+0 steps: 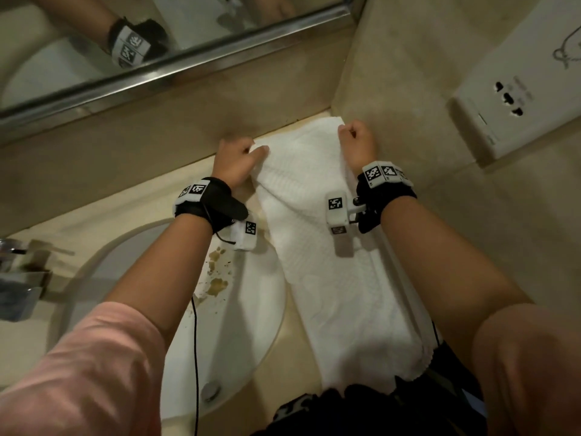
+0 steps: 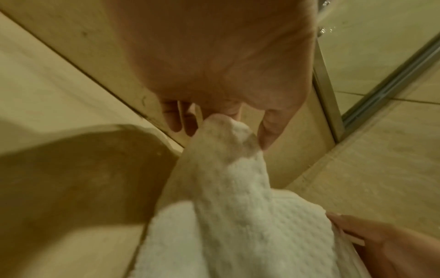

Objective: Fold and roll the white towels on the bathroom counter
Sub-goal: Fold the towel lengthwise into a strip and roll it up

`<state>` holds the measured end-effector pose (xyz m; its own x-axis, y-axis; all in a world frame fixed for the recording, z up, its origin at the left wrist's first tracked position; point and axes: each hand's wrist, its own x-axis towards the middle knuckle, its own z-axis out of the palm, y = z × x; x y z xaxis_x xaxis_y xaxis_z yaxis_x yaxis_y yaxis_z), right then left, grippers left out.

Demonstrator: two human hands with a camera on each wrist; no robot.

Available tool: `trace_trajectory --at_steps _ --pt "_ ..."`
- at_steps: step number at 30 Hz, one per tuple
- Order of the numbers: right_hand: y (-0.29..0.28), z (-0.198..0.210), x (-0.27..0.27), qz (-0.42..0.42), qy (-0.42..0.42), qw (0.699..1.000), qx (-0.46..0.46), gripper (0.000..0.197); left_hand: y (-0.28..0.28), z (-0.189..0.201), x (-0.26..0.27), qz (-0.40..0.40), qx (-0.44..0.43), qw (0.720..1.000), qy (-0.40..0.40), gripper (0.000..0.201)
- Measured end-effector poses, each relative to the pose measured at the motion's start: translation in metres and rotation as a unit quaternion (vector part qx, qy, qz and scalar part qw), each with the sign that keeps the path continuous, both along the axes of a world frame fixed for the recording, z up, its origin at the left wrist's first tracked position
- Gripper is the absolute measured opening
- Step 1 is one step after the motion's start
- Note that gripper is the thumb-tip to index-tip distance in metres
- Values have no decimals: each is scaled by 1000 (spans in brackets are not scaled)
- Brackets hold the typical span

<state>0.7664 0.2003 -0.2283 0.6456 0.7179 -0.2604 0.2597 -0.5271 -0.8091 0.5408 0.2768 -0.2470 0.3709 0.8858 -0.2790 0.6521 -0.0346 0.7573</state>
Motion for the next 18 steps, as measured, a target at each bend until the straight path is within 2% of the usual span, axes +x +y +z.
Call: trace_trajectory --at_steps 2,3,5,7,9,11,14,18 --pt "11 -4 2 -12 18 999 -24 25 1 -3 -11 39 -12 998 -55 29" --pt "16 -7 1 -19 29 999 -32 26 3 -3 -17 45 -10 997 -58 27" --pt "23 -13 0 -4 20 998 -66 22 5 -5 -25 44 14 998 -36 30" --pt "24 -12 -2 44 5 991 -124 15 7 -6 -31 38 33 999 -21 24" --pt "25 -12 -3 71 -2 983 -172 39 8 -5 -34 14 33 999 2 18" --pt "28 -13 -4 82 -19 983 -161 49 10 -5 -37 -40 27 998 46 25" --pt "34 -16 -5 87 -49 989 -111 37 12 -5 -40 -80 40 991 103 26" --pt "40 -20 -4 77 -67 988 -119 35 13 -6 -38 -55 38 995 72 23"
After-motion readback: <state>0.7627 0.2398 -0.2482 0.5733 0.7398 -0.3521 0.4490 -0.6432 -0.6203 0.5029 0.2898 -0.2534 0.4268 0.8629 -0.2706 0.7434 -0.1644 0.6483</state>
